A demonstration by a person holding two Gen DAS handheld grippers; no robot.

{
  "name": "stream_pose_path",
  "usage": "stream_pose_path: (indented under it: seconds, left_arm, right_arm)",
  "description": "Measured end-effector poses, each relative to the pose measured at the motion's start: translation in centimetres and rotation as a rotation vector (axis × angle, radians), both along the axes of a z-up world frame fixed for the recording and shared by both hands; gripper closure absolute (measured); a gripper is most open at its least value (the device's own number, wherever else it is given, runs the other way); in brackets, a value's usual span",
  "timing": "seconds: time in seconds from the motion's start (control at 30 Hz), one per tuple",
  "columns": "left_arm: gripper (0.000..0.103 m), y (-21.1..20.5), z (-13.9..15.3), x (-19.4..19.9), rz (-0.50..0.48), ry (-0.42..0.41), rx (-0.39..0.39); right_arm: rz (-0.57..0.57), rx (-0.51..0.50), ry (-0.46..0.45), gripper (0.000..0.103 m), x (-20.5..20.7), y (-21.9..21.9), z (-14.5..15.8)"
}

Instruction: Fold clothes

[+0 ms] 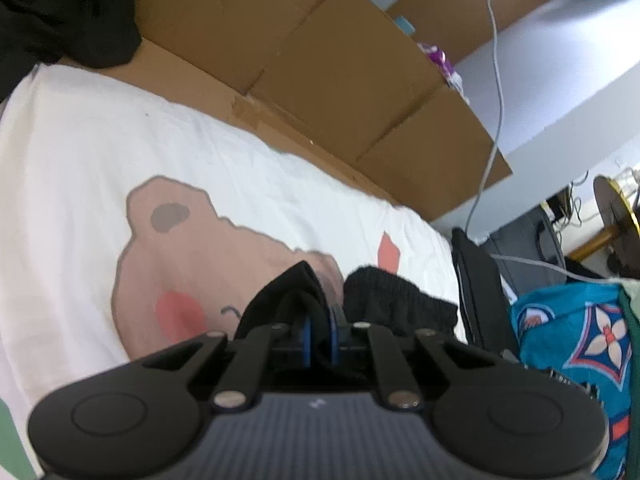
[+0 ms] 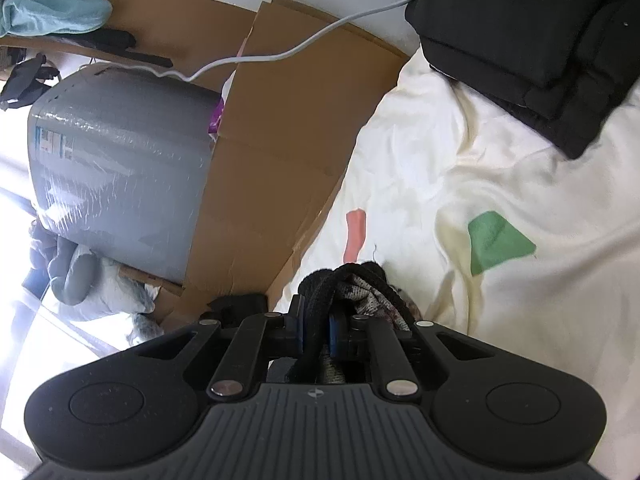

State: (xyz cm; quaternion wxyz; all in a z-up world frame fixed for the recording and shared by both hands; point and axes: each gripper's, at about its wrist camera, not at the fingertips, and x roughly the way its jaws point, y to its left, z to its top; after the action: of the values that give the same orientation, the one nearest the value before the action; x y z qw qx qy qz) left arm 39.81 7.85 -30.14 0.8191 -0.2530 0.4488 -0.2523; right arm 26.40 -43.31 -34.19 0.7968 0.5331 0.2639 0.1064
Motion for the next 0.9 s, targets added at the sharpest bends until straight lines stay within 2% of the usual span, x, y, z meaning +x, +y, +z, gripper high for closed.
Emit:
stream_pose_path:
  seconds: [0.17,0.23,0.27,0.3,0.37,0.4,0.53,0.77,0.9]
  left_arm:
    - [0.092,-0.3,-0.1,0.9,0.022,0.010,-0.037]
    - [0.088,-0.2,0.0,1.0,0.034,0.012,-0.052]
    - [0.082,-0.1,0.0,1.1,0.041,0.013,-0.059]
    - [0.074,0.1,0.1,1.1,0.051,0.009,-0.066]
    - [0.064,0.5,0.4,1.1,0.076,-0.003,-0.077]
    - [0.064,0.6,0.6,1.1,0.079,-0.005,-0.071]
    - [0.064,0.8,0.9,1.1,0.084,-0.011,-0.034]
    - [0.064,1.3,0.9,0.6,0.091,-0.017,0.002]
    - [0.064,2.0,0.7,0.3,0.078,-0.015,0.040]
  right_arm:
    - [-0.024,0.025,0.008,0.090,0.7,-0.6,-0.3]
    - [-0.029,0.034,0.014,0.089,0.9,-0.8,-0.4]
    - [-0.032,0.039,0.017,0.086,1.1,-0.9,-0.5]
    - [-0.035,0.044,0.019,0.082,1.2,-1.0,-0.6]
    - [-0.062,0.073,0.001,0.050,0.9,-1.6,-0.4]
    - [-0.080,0.089,-0.011,0.047,0.7,-1.9,-0.4]
    - [-0.118,0.096,-0.030,0.046,0.2,-2.6,-0.2]
    - [-0.181,0.048,-0.040,0.046,-0.9,-3.7,0.5]
    - [-0.165,-0.119,0.058,0.046,-1.7,-3.8,1.4]
